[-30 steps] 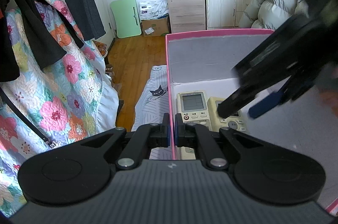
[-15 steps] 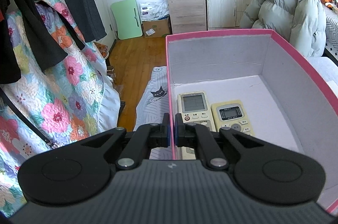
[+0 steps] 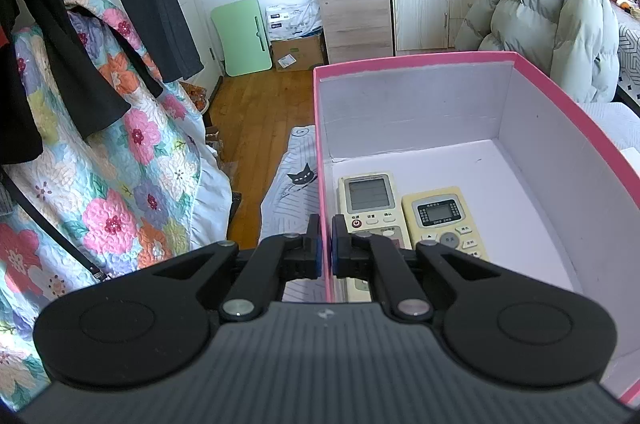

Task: Organize rigid objects
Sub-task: 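Return the right gripper to the table and grasp a white power adapter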

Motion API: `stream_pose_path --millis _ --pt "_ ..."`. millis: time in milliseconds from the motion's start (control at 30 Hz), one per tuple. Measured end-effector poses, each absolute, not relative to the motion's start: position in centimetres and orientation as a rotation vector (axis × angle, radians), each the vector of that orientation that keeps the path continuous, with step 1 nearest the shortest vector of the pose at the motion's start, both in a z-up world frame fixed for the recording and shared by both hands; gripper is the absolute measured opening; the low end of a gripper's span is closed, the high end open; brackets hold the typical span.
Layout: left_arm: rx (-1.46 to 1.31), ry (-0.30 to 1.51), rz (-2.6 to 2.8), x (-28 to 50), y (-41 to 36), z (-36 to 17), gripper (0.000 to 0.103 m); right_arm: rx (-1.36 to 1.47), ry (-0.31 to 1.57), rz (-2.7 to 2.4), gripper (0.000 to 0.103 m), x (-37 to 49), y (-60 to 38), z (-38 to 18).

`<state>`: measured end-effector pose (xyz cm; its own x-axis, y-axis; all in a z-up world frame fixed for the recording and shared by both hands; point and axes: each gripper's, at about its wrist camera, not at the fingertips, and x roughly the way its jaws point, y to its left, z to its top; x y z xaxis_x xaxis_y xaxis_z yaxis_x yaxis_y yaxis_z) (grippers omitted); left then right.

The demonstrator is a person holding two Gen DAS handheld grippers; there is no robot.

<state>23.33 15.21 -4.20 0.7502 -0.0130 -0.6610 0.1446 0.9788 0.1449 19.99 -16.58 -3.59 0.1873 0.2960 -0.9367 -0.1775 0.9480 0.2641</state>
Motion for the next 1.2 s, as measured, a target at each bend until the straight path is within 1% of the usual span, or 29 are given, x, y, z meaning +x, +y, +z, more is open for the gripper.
stream_pose_path --millis 133,267,333,467,533,600,633,733,767,833,1033,1200 --pt "0.199 0.719 -0.086 23.4 15.3 -4.2 0.004 0.178 1.388 0.305 0.06 20.2 -17.4 -5.2" --pt "0.203 0.718 -0.086 23.4 15.2 -4.3 0.004 0.204 1.41 0.31 0.045 20.2 -17.4 -6.4" --pt "0.204 0.718 -0.087 23.4 15.2 -4.3 0.004 0.19 1.398 0.309 0.043 20.2 -17.2 -6.6" --pt "0.207 0.718 -0.086 23.4 15.1 -4.3 0.004 0.182 1.392 0.305 0.046 20.2 -16.8 -6.6" --pt "0.213 0.718 -0.085 23.4 15.1 -4.3 0.004 0.163 1.383 0.304 0.051 20.2 -16.2 -6.6" --pt "0.217 0.718 -0.082 23.4 14.9 -4.3 0.004 0.153 1.374 0.318 0.064 20.5 -15.6 -6.7" --pt "0.218 0.718 -0.083 23.4 14.9 -4.3 0.004 0.139 1.359 0.316 0.066 20.6 -15.2 -6.7" --pt "0.217 0.719 -0.081 23.4 14.9 -4.3 0.004 0.063 1.332 0.252 0.064 20.7 -14.4 -7.2" --pt "0.213 0.719 -0.083 23.3 14.9 -4.3 0.004 0.031 1.325 0.226 0.058 20.6 -14.3 -7.3" --pt "0.216 0.72 -0.081 23.3 14.6 -4.3 0.004 0.024 1.324 0.234 0.053 20.6 -14.2 -7.1" --pt "0.216 0.719 -0.084 23.4 14.6 -4.3 0.004 0.007 1.308 0.25 0.052 20.2 -14.0 -6.1" --pt "0.203 0.715 -0.082 23.4 15.0 -4.3 0.004 0.011 1.255 0.306 0.052 19.5 -13.5 -3.3"
